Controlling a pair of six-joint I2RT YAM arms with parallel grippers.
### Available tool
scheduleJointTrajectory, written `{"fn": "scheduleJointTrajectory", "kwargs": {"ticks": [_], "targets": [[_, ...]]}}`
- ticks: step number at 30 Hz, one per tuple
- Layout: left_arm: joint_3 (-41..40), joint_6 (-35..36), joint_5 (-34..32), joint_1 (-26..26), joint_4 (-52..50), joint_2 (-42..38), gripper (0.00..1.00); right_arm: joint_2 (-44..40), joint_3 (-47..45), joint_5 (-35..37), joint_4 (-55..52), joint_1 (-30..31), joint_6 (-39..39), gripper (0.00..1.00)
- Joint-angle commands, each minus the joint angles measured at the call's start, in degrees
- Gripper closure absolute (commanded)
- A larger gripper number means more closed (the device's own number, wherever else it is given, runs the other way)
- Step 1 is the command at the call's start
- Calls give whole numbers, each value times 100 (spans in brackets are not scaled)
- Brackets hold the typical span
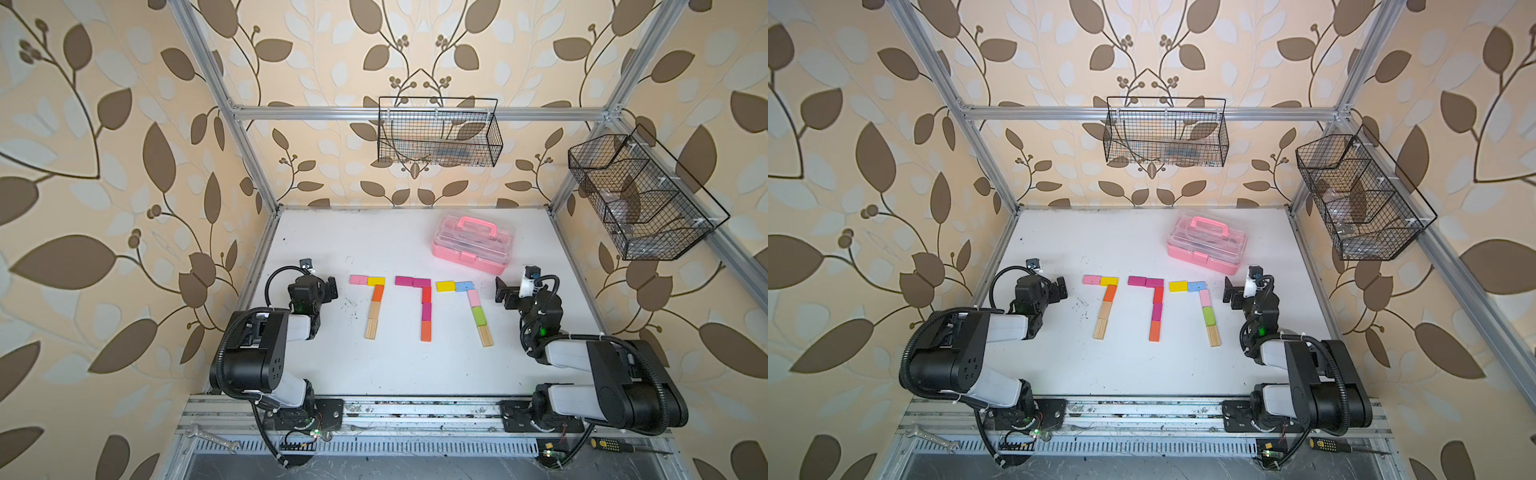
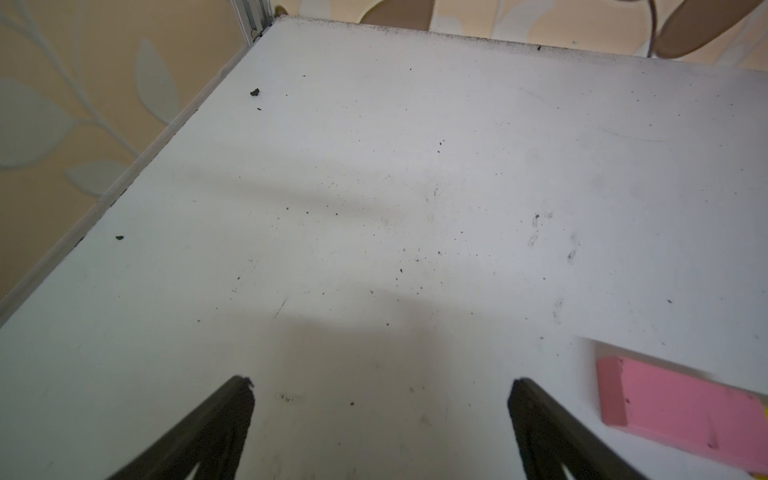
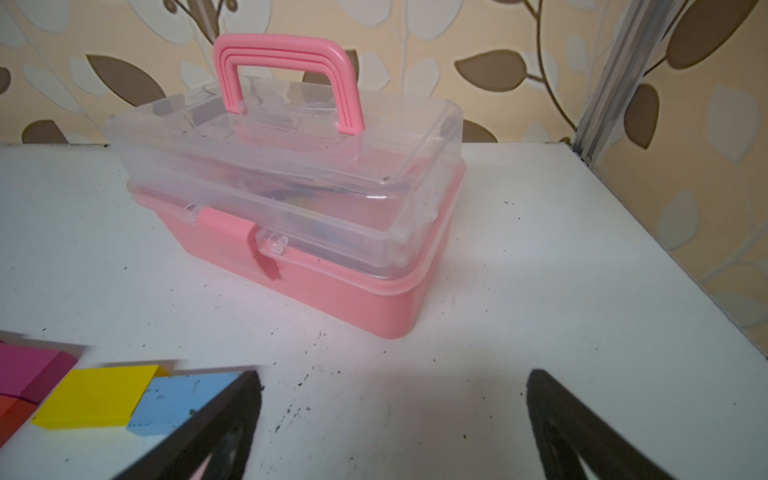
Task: Assemble the number 7 with building blocks
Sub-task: Reset both arms
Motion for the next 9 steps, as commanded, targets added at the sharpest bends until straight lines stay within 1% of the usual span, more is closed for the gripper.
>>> {"fn": "scheduleJointTrajectory", "kwargs": {"ticks": [1, 3, 9], "targets": [[127, -31, 40, 37, 119, -51, 1, 2, 68, 133, 44, 51, -76, 0], [130, -31, 43, 37, 119, -50, 1, 19, 87, 229, 13, 107, -114, 0], [128, -31, 44, 37, 119, -57, 1, -19, 48, 213, 65, 91, -92, 0]]}}
